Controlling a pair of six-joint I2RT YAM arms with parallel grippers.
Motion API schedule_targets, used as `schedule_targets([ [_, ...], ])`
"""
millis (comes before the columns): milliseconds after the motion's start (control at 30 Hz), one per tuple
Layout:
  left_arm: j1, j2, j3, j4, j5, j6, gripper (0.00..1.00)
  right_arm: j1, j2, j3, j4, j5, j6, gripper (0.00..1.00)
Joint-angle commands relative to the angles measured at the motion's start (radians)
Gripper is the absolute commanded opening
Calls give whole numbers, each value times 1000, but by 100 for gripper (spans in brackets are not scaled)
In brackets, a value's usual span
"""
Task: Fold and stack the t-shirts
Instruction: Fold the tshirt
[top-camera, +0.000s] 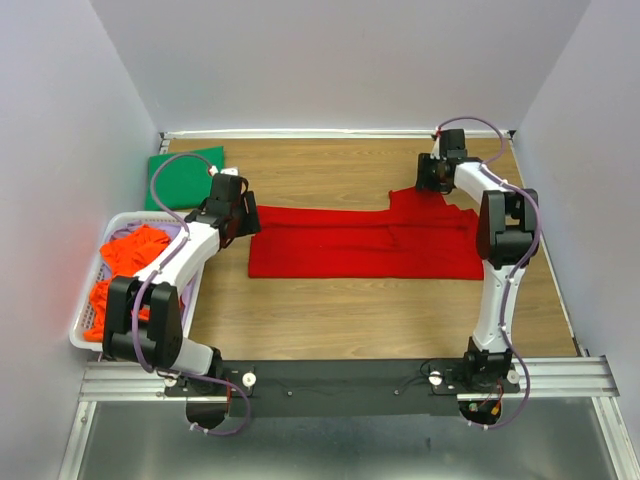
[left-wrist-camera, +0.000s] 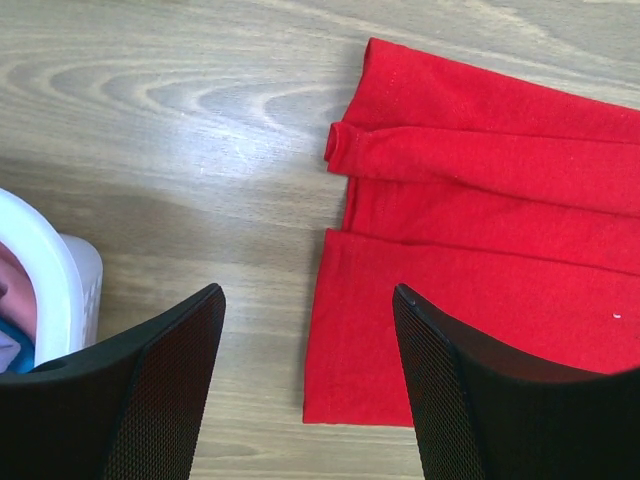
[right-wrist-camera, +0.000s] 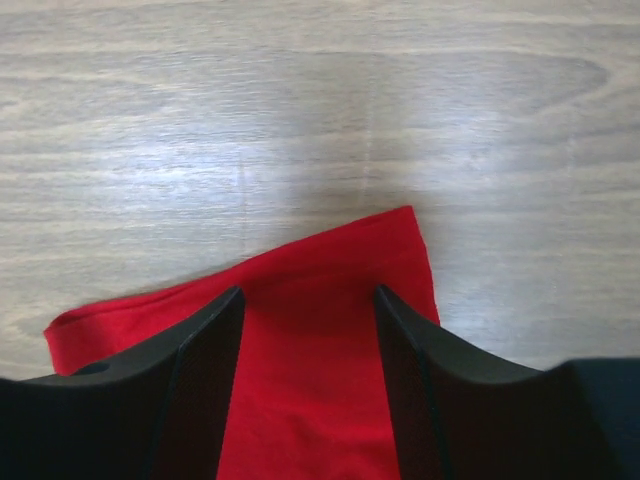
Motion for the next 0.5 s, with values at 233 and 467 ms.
schedule_targets([
  [233, -9, -51, -40, 31, -18, -26, 75, 35, 38, -60, -16, 58, -16, 19],
  [467, -12, -55, -36, 46, -10, -23, 75, 35, -98, -98, -16, 69, 2, 1],
])
